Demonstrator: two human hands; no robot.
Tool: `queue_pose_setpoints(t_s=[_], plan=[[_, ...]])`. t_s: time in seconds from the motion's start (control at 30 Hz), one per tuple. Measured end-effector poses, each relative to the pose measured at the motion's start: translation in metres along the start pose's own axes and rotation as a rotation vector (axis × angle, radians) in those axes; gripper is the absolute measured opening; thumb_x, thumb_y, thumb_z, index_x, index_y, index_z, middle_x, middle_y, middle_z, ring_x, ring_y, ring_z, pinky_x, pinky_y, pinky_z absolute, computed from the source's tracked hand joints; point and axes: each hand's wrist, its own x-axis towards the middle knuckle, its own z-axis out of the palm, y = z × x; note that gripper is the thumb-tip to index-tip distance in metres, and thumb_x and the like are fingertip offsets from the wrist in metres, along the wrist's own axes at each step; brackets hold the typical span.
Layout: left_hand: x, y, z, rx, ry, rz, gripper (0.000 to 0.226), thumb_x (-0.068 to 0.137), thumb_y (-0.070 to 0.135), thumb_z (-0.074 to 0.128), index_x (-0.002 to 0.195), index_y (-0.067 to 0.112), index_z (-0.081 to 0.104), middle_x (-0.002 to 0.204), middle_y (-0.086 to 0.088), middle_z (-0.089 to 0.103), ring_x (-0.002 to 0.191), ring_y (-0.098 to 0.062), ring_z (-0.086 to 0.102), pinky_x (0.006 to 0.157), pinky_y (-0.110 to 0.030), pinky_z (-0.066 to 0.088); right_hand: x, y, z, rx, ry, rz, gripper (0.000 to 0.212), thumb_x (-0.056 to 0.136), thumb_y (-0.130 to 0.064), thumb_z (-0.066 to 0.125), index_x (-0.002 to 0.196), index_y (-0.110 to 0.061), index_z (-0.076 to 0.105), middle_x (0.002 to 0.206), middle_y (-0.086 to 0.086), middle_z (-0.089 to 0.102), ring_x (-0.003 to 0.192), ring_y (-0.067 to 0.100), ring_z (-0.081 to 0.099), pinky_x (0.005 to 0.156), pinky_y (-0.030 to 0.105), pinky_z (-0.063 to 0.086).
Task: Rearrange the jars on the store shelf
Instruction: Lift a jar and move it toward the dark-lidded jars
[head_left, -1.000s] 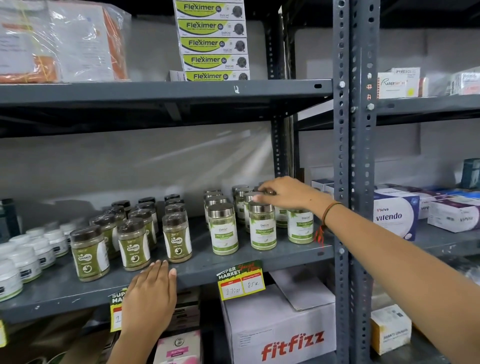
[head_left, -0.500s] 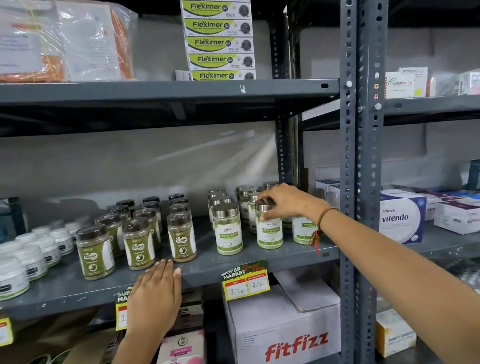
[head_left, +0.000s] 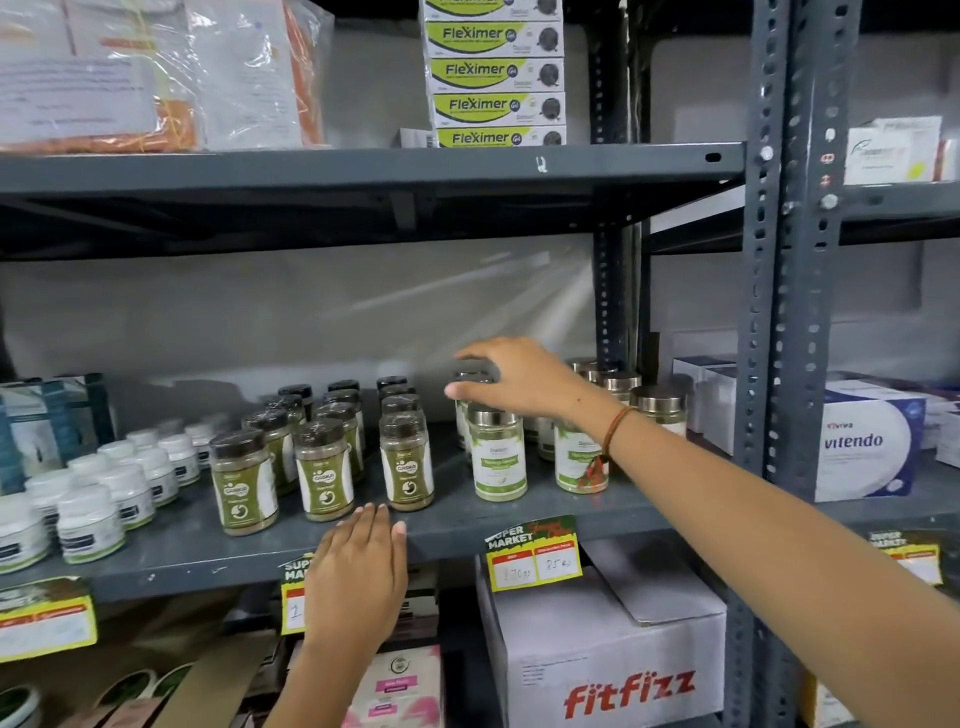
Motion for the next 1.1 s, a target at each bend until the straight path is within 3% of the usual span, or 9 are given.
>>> queue_pose_setpoints(t_s=[0.13, 0.3, 0.5, 0.73, 1.1], plan=[[0.001, -0.002, 0.003, 0.004, 0.011, 0.002, 0.059, 0.094, 0.042, 0.019, 0.122, 0.008, 0.059, 0.125, -0.01, 0.065, 0.118, -0.023, 0.058, 0.104, -0.039, 0.045, 0.026, -0.036, 0.03, -0.038, -0.13, -0.077, 0.069, 0.085, -0.063, 0.058, 0.141, -0.024, 0.05, 0.142, 0.006, 0.056, 0.127, 0.028, 0.053, 0.101, 0.049, 0.046], [0.003, -0.005, 0.007, 0.0, 0.024, 0.005, 0.056, 0.096, 0.041, 0.02, 0.125, 0.011, 0.056, 0.129, -0.008, 0.063, 0.122, -0.021, 0.055, 0.106, -0.038, 0.042, 0.045, -0.053, 0.06, -0.179, -0.256, -0.103, 0.08, 0.08, -0.061, 0.066, 0.146, -0.021, 0.043, 0.142, 0.011, 0.055, 0.126, 0.033, 0.053, 0.097, 0.045, 0.048], [0.003, -0.007, 0.011, -0.007, 0.042, 0.012, 0.052, 0.096, 0.04, 0.025, 0.122, 0.01, 0.059, 0.124, -0.009, 0.066, 0.117, -0.022, 0.058, 0.103, -0.038, 0.046, 0.055, -0.052, 0.066, -0.119, -0.276, -0.1, 0.072, 0.074, -0.056, 0.074, 0.134, -0.02, 0.056, 0.131, 0.009, 0.063, 0.119, 0.031, 0.057, 0.09, 0.039, 0.047], [0.003, -0.008, 0.013, -0.016, 0.057, 0.027, 0.053, 0.096, 0.041, 0.023, 0.124, 0.011, 0.058, 0.128, -0.008, 0.063, 0.121, -0.021, 0.055, 0.106, -0.038, 0.043, 0.058, -0.044, 0.067, -0.109, -0.261, -0.103, 0.075, 0.07, -0.061, 0.075, 0.132, -0.023, 0.057, 0.127, 0.006, 0.065, 0.115, 0.029, 0.059, 0.08, 0.034, 0.044], [0.006, -0.009, 0.014, -0.013, 0.039, 0.034, 0.055, 0.096, 0.042, 0.02, 0.129, 0.013, 0.053, 0.134, -0.006, 0.059, 0.126, -0.019, 0.051, 0.109, -0.035, 0.038, 0.037, -0.052, 0.058, -0.129, -0.214, -0.052, 0.084, 0.074, -0.065, 0.069, 0.144, -0.026, 0.043, 0.137, 0.005, 0.059, 0.122, 0.029, 0.056, 0.094, 0.046, 0.051]])
